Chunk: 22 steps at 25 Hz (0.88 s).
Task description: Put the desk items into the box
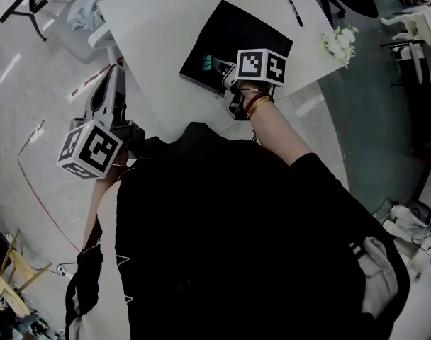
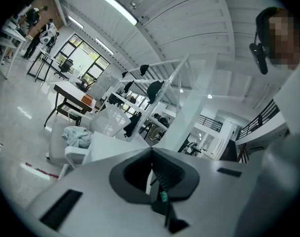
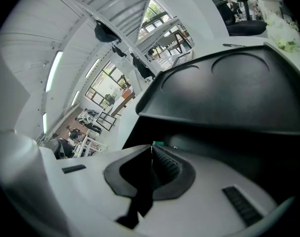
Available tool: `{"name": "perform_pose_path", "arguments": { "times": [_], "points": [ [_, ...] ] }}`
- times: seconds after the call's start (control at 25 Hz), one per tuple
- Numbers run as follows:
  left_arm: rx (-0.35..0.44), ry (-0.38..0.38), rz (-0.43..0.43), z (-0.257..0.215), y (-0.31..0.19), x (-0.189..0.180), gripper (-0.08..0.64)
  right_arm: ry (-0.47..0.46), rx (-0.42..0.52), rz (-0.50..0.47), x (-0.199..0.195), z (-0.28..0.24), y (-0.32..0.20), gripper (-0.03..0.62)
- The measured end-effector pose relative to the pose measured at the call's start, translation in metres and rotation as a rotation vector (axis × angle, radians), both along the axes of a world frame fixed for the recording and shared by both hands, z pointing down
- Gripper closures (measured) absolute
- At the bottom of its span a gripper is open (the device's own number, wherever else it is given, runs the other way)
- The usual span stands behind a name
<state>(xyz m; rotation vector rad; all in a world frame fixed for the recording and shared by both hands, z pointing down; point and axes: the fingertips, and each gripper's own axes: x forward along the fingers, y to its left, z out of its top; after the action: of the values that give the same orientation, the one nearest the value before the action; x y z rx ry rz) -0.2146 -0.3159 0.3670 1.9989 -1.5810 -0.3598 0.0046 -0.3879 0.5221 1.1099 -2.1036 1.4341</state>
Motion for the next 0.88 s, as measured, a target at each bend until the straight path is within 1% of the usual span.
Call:
{"name": "perform_pose_path", "arguments": {
  "times": [0.88],
  "points": [
    [-0.005,0.009,-0.011,0.0031,0.0052,-0.0009,0.551,0.006,-0.005,0.006,0.0004,0.0017,-0.0002,0.580]
  ]
}}
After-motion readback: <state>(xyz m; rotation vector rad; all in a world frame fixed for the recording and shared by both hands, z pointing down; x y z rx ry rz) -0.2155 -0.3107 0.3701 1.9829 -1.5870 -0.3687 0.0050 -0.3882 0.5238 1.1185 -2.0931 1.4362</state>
